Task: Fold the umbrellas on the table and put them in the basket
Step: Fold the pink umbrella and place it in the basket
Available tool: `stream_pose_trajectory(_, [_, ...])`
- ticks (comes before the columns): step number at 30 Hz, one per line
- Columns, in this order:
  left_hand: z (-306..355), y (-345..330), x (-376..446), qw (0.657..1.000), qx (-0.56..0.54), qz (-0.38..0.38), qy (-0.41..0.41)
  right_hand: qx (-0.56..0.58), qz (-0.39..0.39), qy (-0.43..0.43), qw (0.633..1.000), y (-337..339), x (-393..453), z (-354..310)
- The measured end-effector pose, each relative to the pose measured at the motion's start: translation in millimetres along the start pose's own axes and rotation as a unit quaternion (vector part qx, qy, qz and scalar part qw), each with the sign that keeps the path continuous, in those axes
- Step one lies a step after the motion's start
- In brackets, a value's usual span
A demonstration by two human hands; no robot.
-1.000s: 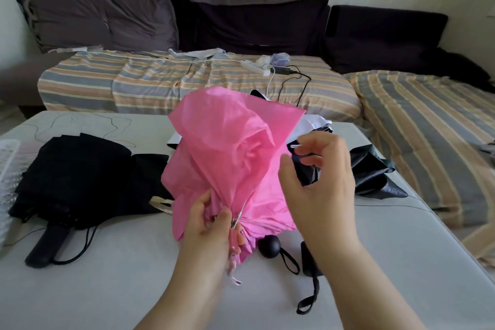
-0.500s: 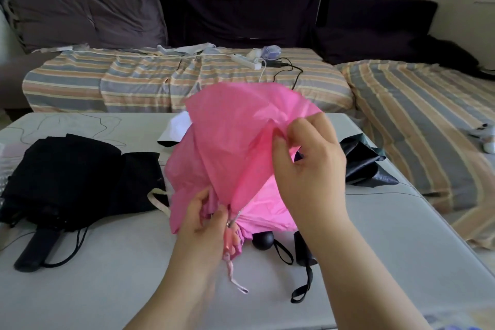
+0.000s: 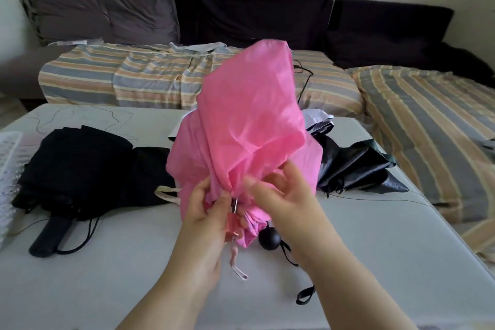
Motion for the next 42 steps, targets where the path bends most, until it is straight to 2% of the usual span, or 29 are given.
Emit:
stream_pose_trajectory(2, [-1.0, -1.1, -2.6, 0.999, 0.033, -0.004, -0.014, -0.129, 0.021, 0.008, 0.991, -11.7, -1.6, 2.5])
stream_pose_trajectory(4, [-0.6, -2.5, -5.2, 0.998, 0.054, -0.014, -0.031, -0.201, 0.080, 0.007, 0.976, -10.5, 0.6, 2.7])
stream_pose_trajectory(6, [-0.7, -5.6, -7.3, 0.997, 0.057, -0.032, -0.027, -0.185, 0.098, 0.001, 0.978, -3.0, 5.9, 0.1])
stream_pose_trajectory(13, [-1.7, -4.8, -7.3, 0.996, -0.013, -0.078, 0.049, -0.045, 0.016, -0.056, 0.997, -7.8, 14.4, 13.6])
stream_pose_trajectory(18, [-5.0, -6.9, -6.1, 0.992, -0.036, -0.094, 0.069, -0.056, 0.009, -0.054, 0.997, -13.0, 11.4, 19.0])
stream_pose_trajectory(20, [-7.4, -6.8, -4.4, 0.994, -0.028, -0.089, 0.060, -0.071, 0.058, -0.046, 0.995, -5.4, 10.4, 17.3])
stream_pose_trajectory(23, [-7.2, -3.0, 0.6, 0.997, 0.025, -0.069, 0.027, -0.065, 0.213, -0.015, 0.975, 27.8, 8.3, 5.8])
stream_pose_trajectory(25, [-5.3, -0.2, 2.3, 0.996, 0.058, -0.064, 0.000, -0.050, 0.288, 0.000, 0.956, 54.1, 4.5, -5.4])
stream_pose_trajectory(28, [-0.9, 3.0, 4.9, 0.996, 0.069, -0.049, -0.022, -0.157, 0.363, 0.045, 0.917, 85.2, -5.7, -22.5])
stream_pose_trajectory(30, [3.8, 6.1, 7.6, 0.997, 0.053, -0.036, -0.031, -0.201, 0.355, 0.052, 0.912, 87.6, -7.4, -22.9])
stream_pose_trajectory(32, [8.1, 8.7, 9.3, 0.998, 0.046, -0.027, -0.039, -0.181, 0.301, 0.070, 0.934, 80.6, -7.4, -22.4])
stream_pose_trajectory(34, [7.4, 9.4, 9.5, 0.998, 0.052, -0.027, -0.040, -0.107, 0.254, 0.092, 0.957, 76.8, -6.1, -21.7])
stream_pose_trajectory(36, [5.8, 6.4, 8.2, 0.996, 0.074, -0.033, -0.046, -0.017, 0.231, 0.072, 0.970, 77.1, -4.5, -13.1])
stream_pose_trajectory(40, [7.2, 4.8, 9.3, 0.990, 0.113, -0.038, -0.081, -0.114, 0.300, 0.022, 0.947, 91.7, -9.0, -6.9])
stream_pose_trajectory(42, [8.3, 8.9, 12.4, 0.989, 0.116, -0.029, -0.087, -0.072, 0.285, 0.046, 0.955, 89.6, -8.7, -10.3])
Point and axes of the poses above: each hand's wrist, its own x-axis towards the middle knuckle, its own y-axis out of the back of the hand, z = x × y, the point moved 6 cm from there along x, towards the middle knuckle, and after that the axes turned 14 degrees about -x, right-handed, at the moved point
